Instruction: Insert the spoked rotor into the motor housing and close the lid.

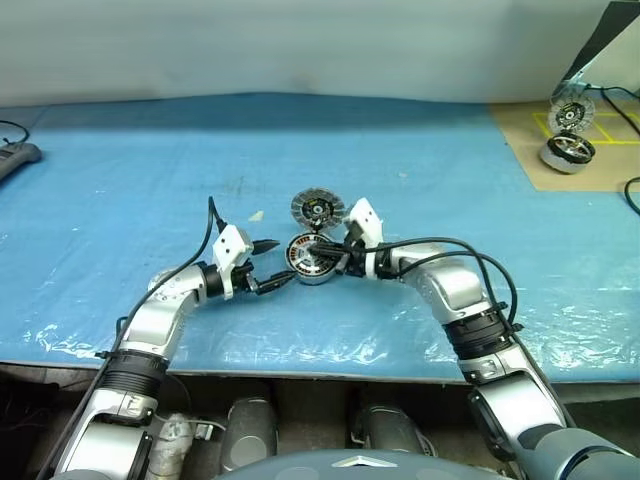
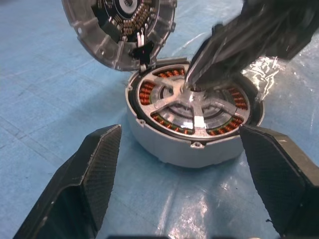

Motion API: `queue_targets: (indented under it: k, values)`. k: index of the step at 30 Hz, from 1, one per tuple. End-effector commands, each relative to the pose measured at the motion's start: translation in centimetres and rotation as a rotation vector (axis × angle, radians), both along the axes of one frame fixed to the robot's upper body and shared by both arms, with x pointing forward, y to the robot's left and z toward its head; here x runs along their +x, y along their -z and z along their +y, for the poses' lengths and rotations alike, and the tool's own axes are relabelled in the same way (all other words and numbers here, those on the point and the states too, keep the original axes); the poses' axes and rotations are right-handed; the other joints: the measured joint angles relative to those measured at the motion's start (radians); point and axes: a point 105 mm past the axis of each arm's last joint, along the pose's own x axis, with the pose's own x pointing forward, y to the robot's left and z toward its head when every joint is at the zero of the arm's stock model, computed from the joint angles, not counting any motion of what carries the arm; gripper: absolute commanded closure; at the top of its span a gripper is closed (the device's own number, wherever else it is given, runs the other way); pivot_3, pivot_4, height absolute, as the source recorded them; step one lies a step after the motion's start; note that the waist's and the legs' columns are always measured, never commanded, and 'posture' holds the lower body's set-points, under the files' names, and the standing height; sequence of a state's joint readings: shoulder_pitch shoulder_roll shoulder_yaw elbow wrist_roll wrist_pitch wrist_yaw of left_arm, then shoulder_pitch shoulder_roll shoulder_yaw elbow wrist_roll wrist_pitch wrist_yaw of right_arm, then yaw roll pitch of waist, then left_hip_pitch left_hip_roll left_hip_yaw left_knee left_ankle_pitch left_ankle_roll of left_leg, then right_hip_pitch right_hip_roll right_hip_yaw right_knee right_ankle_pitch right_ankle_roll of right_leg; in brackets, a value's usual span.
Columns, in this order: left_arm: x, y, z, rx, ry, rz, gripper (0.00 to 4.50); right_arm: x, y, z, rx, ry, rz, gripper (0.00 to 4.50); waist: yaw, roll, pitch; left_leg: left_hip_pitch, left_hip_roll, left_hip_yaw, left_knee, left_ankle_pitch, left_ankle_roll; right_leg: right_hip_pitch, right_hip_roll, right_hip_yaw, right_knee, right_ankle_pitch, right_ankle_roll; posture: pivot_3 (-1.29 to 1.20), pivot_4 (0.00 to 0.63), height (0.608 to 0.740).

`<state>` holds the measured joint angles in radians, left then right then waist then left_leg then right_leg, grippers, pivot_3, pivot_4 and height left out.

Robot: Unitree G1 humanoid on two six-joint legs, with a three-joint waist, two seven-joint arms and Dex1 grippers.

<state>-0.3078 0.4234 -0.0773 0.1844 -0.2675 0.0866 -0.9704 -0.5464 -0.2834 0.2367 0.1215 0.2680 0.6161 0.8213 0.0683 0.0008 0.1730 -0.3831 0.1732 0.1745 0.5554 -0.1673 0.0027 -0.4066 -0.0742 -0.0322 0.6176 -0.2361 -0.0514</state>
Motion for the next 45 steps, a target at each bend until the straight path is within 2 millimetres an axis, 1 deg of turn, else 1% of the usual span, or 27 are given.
queue_targets:
  k: [1, 4, 6, 9, 11, 13, 15, 17, 20, 22, 24, 27, 30, 33, 36, 39, 45]
  values:
    - [-0.1, -1.9, 0.5, -0.020, -0.004, -0.066, 0.47, -0.1, -1.5, -0.1, 0.068, 0.002, -0.024, 4.45, 0.000, 0.000, 0.000, 0.000, 0.000, 0.000, 0.000, 0.000, 0.000, 0.000, 0.000, 0.000, 0.000, 0.000, 0.000, 0.00, 0.150, 0.740]
    - [0.3, -2.9, 0.5, -0.042, -0.025, -0.086, 0.47, -0.4, -3.2, -0.8, 0.153, 0.006, -0.007, 4.45, 0.001, 0.000, 0.000, -0.001, 0.000, 0.000, 0.000, 0.000, 0.000, -0.001, 0.000, 0.000, 0.000, 0.000, 0.000, 0.00, 0.150, 0.740]
    - [0.4, -3.0, 0.5, -0.039, -0.024, -0.092, 0.47, -0.6, -4.4, -1.6, 0.229, 0.009, 0.033, 4.45, 0.001, 0.000, 0.000, -0.001, 0.000, 0.000, 0.000, 0.000, 0.000, -0.001, 0.000, 0.000, 0.000, 0.000, 0.000, 0.00, 0.150, 0.740]
    - [0.7, -3.1, 0.8, -0.035, -0.035, -0.095, 0.47, -1.1, -5.4, -2.8, 0.307, 0.015, 0.081, 4.45, 0.002, 0.000, 0.000, -0.001, 0.000, 0.000, 0.000, 0.000, 0.000, 0.000, 0.000, 0.000, 0.000, 0.000, 0.000, 0.00, 0.150, 0.740]
    - [1.0, -3.2, 1.0, -0.036, -0.047, -0.100, 0.47, -0.9, -5.6, -3.8, 0.324, 0.069, 0.080, 4.45, 0.003, 0.000, 0.000, -0.001, 0.000, 0.000, 0.000, 0.000, 0.000, 0.000, 0.000, 0.000, 0.000, 0.000, 0.000, 0.00, 0.150, 0.740]
    - [1.2, -3.3, 1.0, -0.045, -0.050, -0.099, 0.47, 0.0, -5.5, -4.9, 0.304, 0.159, 0.050, 4.45, 0.003, 0.000, 0.000, -0.001, 0.000, 0.000, -0.001, 0.000, 0.000, 0.000, 0.000, 0.000, 0.000, 0.000, 0.000, 0.00, 0.150, 0.740]
    - [0.9, -3.3, 0.7, -0.051, -0.032, -0.095, 0.47, 1.3, -5.5, -6.4, 0.279, 0.281, 0.000, 4.45, 0.000, 0.000, 0.000, -0.001, 0.000, 0.000, -0.001, 0.001, -0.002, 0.000, 0.000, 0.000, 0.000, 0.000, 0.000, 0.00, 0.150, 0.740]
    - [0.5, -3.1, 0.3, -0.051, -0.014, -0.088, 0.47, 2.5, -5.4, -7.8, 0.212, 0.384, -0.063, 4.45, 0.000, 0.000, 0.000, 0.000, 0.000, 0.000, -0.001, 0.002, -0.003, -0.001, 0.000, 0.000, 0.000, 0.000, 0.000, 0.00, 0.150, 0.740]
    - [0.4, -2.9, 0.0, -0.050, -0.007, -0.084, 0.47, 3.9, -5.3, -9.0, 0.167, 0.487, -0.111, 4.45, 0.000, -0.001, 0.000, 0.000, 0.000, 0.000, -0.001, 0.002, -0.003, -0.001, 0.000, 0.000, -0.001, 0.000, 0.000, 0.00, 0.150, 0.740]
    - [0.4, -2.8, -0.3, -0.052, -0.006, -0.083, 0.47, 4.7, -5.3, -9.4, 0.150, 0.533, -0.136, 4.45, 0.000, 0.000, 0.000, -0.001, 0.000, 0.000, -0.002, 0.002, -0.003, -0.001, 0.000, 0.000, -0.001, 0.000, 0.000, 0.00, 0.150, 0.740]
    - [0.4, -2.8, -0.5, -0.056, -0.001, -0.079, 0.47, 5.5, -6.0, -8.9, 0.158, 0.537, -0.168, 4.45, 0.000, 0.000, 0.000, -0.001, -0.001, 0.000, -0.002, 0.002, -0.003, -0.001, 0.000, 0.000, -0.001, 0.000, 0.000, 0.00, 0.150, 0.740]
    - [0.5, -2.6, -0.8, -0.056, 0.008, -0.074, 0.47, 6.4, -7.3, -6.8, 0.192, 0.478, -0.195, 4.45, -0.005, 0.000, 0.000, -0.001, 0.000, 0.001, -0.002, 0.002, -0.003, -0.002, 0.000, 0.000, -0.001, 0.000, 0.000, 0.00, 0.150, 0.740]
    - [0.6, -2.5, -0.9, -0.050, 0.019, -0.073, 0.47, 6.9, -8.3, -4.3, 0.187, 0.384, -0.236, 4.45, -0.006, 0.000, 0.000, -0.001, 0.000, 0.001, -0.003, 0.002, -0.003, -0.002, 0.000, 0.000, -0.001, 0.000, 0.000, 0.00, 0.150, 0.740]
    - [0.6, -2.4, -0.8, -0.050, 0.020, -0.070, 0.47, 6.5, -8.8, -2.2, 0.187, 0.266, -0.231, 4.45, -0.004, 0.000, 0.001, -0.002, 0.000, 0.001, -0.003, 0.002, -0.003, -0.002, 0.000, 0.000, -0.001, 0.000, 0.000, 0.00, 0.150, 0.740]
    - [0.5, -2.0, -0.3, -0.040, 0.019, -0.063, 0.47, 5.1, -8.5, -0.3, 0.153, 0.103, -0.213, 4.45, 0.000, 0.000, 0.001, -0.003, 0.000, 0.001, -0.003, 0.002, -0.002, -0.002, 0.000, 0.000, -0.001, 0.000, 0.000, 0.00, 0.150, 0.740]
    - [0.4, -1.6, 0.1, -0.033, 0.010, -0.058, 0.47, 3.9, -7.7, 0.2, 0.097, -0.011, -0.187, 4.45, 0.000, 0.000, 0.001, -0.003, 0.000, 0.001, -0.002, 0.002, -0.002, -0.002, 0.000, 0.000, -0.001, 0.000, 0.000, 0.00, 0.150, 0.740]
    - [0.1, -0.9, 0.7, -0.032, -0.003, -0.051, 0.47, 1.9, -6.7, -0.3, 0.044, -0.136, -0.144, 4.45, 0.002, -0.001, 0.001, -0.002, 0.000, 0.001, -0.001, 0.001, -0.001, -0.002, 0.000, 0.000, -0.001, 0.000, 0.000, 0.00, 0.150, 0.740]
